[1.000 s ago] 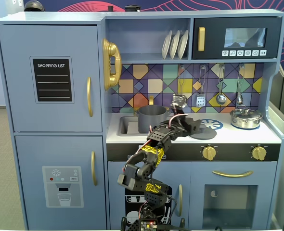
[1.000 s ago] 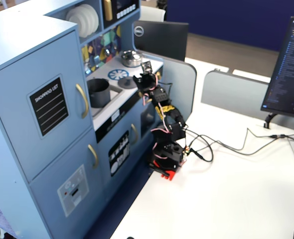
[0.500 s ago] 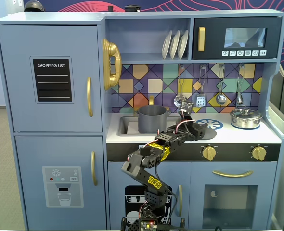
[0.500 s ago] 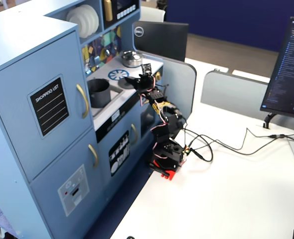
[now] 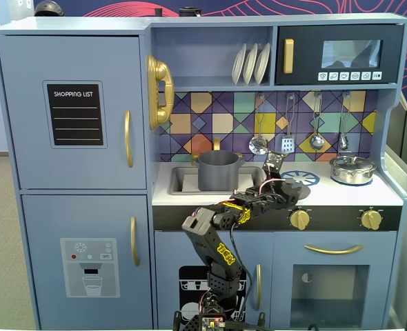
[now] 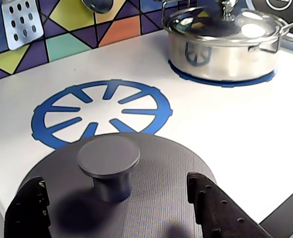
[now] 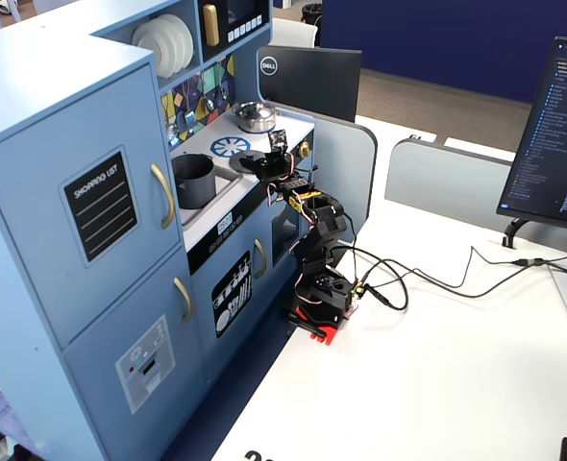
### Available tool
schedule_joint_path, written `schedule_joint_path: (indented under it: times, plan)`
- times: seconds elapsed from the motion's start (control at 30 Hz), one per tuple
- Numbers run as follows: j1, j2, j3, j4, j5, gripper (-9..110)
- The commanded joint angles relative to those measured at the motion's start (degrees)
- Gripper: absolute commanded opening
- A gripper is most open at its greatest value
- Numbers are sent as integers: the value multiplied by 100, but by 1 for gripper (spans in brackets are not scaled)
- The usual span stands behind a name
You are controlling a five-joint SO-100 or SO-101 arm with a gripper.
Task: Pick up the lid from the counter and put it on the gray recipient
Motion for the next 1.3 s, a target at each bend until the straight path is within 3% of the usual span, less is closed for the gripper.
schedule_joint_path:
  times: [0.0, 0.9, 1.07, 1.27]
  plan:
    - [-149, -158, -545, -237, -9, 27]
    - [-202, -1415, -1485, -387, 299, 24]
    - [-246, -1626, -1635, -431, 272, 1]
    - [-343, -1644, -1468, -738, 343, 0]
